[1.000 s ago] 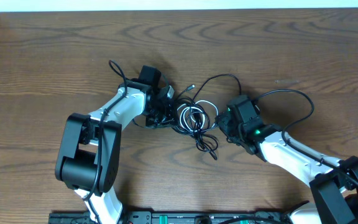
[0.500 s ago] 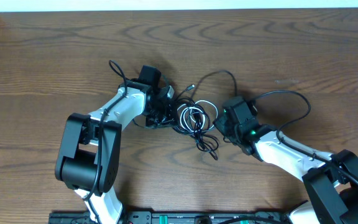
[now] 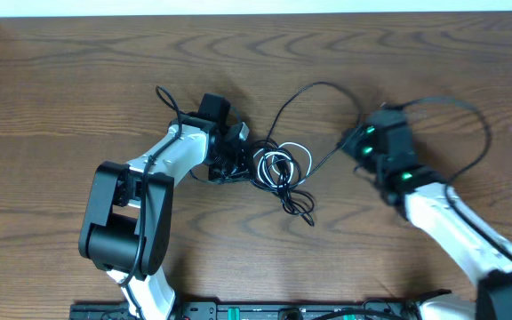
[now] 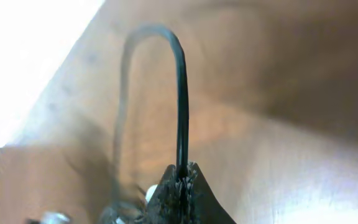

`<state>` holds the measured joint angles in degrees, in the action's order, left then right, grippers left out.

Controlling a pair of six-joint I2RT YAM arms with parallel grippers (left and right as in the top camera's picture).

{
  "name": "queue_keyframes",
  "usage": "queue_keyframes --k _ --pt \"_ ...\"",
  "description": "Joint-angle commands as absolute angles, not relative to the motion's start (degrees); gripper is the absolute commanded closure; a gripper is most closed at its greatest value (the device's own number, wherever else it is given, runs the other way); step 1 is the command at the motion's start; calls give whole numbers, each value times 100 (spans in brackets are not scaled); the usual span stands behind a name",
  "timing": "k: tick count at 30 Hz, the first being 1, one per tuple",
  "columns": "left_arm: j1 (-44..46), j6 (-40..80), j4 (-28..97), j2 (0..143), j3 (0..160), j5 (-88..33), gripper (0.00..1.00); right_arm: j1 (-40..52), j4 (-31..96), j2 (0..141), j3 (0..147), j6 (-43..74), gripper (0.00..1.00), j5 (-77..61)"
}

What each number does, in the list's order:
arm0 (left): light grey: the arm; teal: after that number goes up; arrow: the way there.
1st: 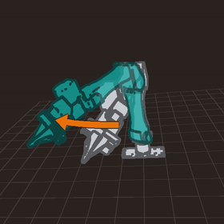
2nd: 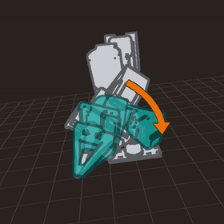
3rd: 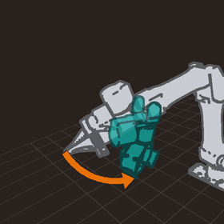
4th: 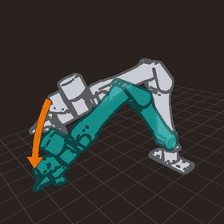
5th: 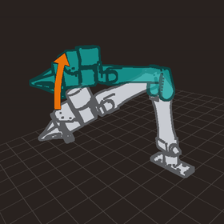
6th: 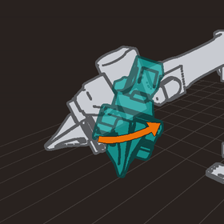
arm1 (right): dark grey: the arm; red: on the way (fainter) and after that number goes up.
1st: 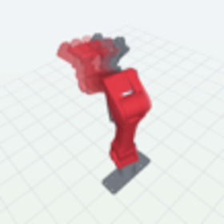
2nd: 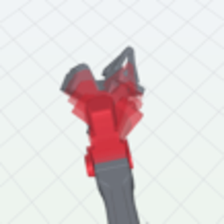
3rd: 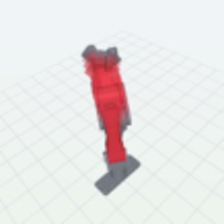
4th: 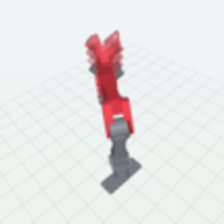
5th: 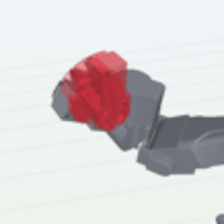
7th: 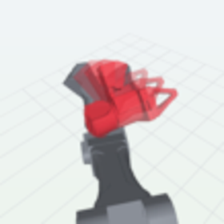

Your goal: Untangle cables

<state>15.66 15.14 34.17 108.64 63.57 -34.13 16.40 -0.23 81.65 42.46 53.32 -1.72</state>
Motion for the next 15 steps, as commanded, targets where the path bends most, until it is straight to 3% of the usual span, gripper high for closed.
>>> queue_keyframes --k 1,15 --pt "1570 1441 3448 10742 6399 -3341 93 1234 -23 7819 4689 4469 99 -82" --pt "1573 1441 3450 10742 6399 -3341 92 602 27 7758 5371 2860 99 469"
